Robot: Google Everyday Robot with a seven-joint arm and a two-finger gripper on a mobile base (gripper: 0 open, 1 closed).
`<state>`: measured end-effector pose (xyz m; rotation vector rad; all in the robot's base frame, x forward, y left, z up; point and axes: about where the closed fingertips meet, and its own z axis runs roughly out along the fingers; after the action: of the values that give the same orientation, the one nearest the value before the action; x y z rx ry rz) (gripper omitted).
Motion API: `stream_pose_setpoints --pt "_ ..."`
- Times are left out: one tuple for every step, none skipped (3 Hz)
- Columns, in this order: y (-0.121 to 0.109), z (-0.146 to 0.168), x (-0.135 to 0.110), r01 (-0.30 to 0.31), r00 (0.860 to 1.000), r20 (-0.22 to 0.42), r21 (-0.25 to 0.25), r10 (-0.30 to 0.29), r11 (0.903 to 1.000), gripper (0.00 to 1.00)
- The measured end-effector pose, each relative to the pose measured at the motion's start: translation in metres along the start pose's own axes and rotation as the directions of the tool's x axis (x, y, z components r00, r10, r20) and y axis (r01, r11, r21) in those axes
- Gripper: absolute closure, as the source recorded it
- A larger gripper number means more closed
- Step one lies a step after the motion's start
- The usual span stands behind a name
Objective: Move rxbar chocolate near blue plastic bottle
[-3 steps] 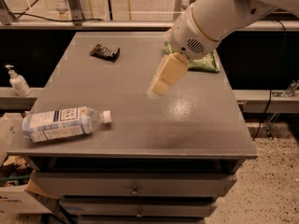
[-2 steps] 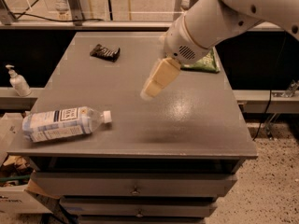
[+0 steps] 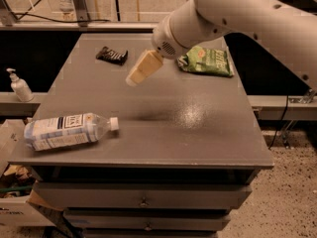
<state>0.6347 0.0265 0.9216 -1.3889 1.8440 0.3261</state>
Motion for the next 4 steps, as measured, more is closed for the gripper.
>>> stream_pose_setpoints --pt "-0.030 0.043 -0.014 -0.047 0.999 0.012 0.015 0.046 0.9988 0.00" --pt "-0.048 0.087 -0.021 -0.089 0.996 -0.003 0.008 0.089 0.9960 0.00" --pt "-0.057 0.121 -0.019 -0.122 0.992 -0.036 0.002 0.122 0.9926 0.00" --pt "-0.058 0.147 -0.018 -0.144 0.988 -0.057 -0.008 0.144 0.9895 0.00"
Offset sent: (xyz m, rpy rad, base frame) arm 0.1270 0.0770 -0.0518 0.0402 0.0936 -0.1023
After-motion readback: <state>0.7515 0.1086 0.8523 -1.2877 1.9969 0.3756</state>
